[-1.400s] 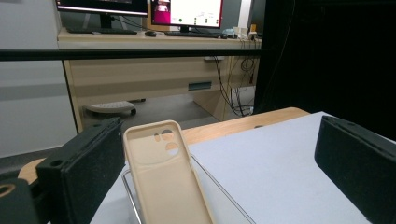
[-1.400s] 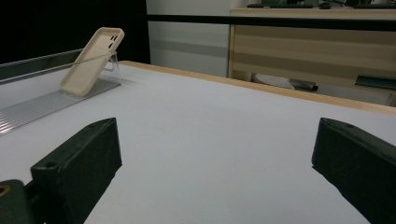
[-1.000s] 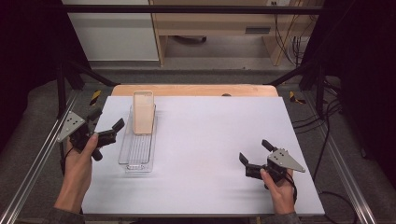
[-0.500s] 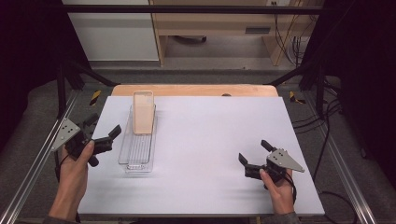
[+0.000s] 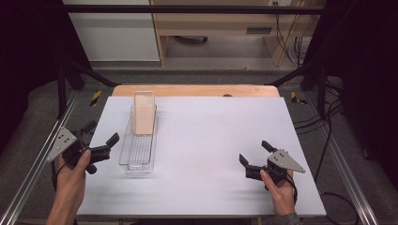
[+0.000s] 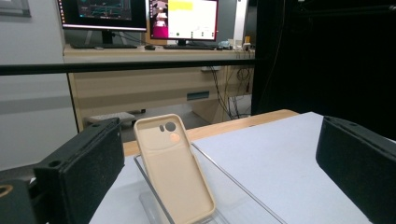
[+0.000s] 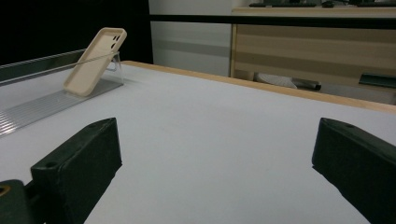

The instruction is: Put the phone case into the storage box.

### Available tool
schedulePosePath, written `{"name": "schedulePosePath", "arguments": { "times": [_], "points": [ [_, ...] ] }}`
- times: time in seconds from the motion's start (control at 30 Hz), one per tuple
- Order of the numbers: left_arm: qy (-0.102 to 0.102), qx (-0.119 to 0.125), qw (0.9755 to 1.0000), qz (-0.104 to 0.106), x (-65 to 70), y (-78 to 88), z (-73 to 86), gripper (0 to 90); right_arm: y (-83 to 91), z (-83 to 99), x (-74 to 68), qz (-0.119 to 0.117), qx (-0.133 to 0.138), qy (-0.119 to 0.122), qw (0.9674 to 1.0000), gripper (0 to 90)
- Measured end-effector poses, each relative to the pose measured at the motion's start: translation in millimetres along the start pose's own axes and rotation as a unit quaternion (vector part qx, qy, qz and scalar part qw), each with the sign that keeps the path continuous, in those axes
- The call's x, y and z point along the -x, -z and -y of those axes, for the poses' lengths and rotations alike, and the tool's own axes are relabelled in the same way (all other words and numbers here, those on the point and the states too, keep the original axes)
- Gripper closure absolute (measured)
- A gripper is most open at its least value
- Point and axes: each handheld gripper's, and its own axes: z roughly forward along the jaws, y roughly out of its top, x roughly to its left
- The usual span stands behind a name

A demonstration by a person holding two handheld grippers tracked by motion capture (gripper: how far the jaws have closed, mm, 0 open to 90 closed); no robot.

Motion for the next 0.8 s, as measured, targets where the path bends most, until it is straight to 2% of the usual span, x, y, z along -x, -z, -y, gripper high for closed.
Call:
{"name": "schedulePosePath", "arguments": {
  "times": [0.27,0.53,0.8],
  "points": [
    [-0.002,0.012,0.9999,0.001,2.6,9.1,0.4,0.5,1.4,-0.3,1.1,0.001,0.002,-0.001,1.0,1.5],
    [0.005,0.022,0.9997,-0.001,3.1,19.1,8.0,0.4,2.2,-0.5,1.2,0.002,0.002,-0.001,1.0,1.5],
    [0.0,0.018,0.9998,0.002,2.2,23.9,18.3,0.4,1.6,-0.3,0.5,0.002,0.002,0.001,1.0,1.5]
  ]
}}
